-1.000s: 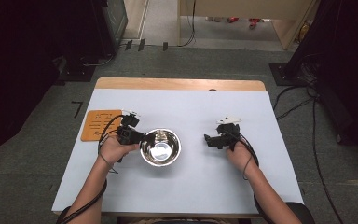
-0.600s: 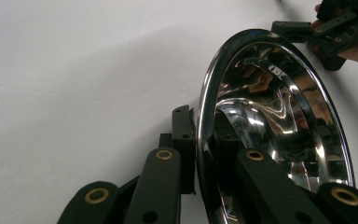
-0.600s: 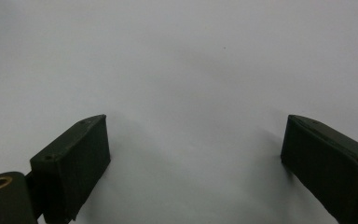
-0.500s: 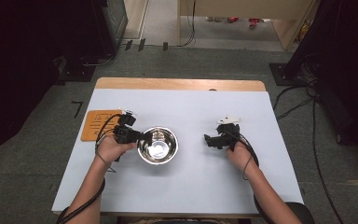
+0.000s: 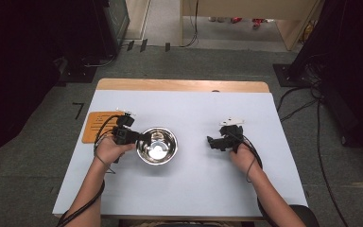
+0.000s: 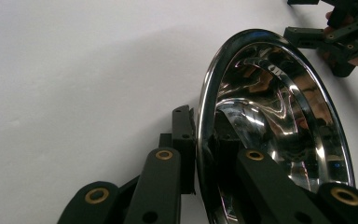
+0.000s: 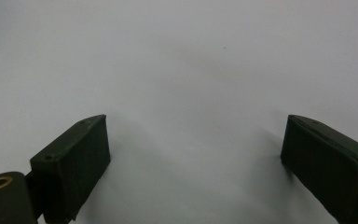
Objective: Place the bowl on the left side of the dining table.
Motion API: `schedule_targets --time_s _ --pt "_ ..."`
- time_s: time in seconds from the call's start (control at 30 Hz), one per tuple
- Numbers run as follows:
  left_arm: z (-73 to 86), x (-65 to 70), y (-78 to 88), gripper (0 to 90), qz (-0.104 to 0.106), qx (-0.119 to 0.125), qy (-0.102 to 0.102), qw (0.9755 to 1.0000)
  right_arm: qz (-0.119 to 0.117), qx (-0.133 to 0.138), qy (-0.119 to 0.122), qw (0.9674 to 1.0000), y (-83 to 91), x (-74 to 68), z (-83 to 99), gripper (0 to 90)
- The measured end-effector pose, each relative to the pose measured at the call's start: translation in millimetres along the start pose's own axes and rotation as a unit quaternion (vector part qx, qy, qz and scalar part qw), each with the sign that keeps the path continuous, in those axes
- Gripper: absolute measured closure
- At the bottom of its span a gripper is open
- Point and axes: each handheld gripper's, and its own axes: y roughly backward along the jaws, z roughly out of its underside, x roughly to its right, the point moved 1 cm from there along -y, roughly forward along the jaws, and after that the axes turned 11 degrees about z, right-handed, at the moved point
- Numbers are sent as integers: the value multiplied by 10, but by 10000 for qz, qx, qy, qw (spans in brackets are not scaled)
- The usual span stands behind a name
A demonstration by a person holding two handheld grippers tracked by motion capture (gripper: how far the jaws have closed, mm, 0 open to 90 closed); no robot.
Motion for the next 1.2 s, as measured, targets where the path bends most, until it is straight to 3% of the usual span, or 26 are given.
schedule_targets --time_s 1.2 --pt "2 -81 148 847 -127 152 134 9997 -2 2 2 10000 0 1 0 75"
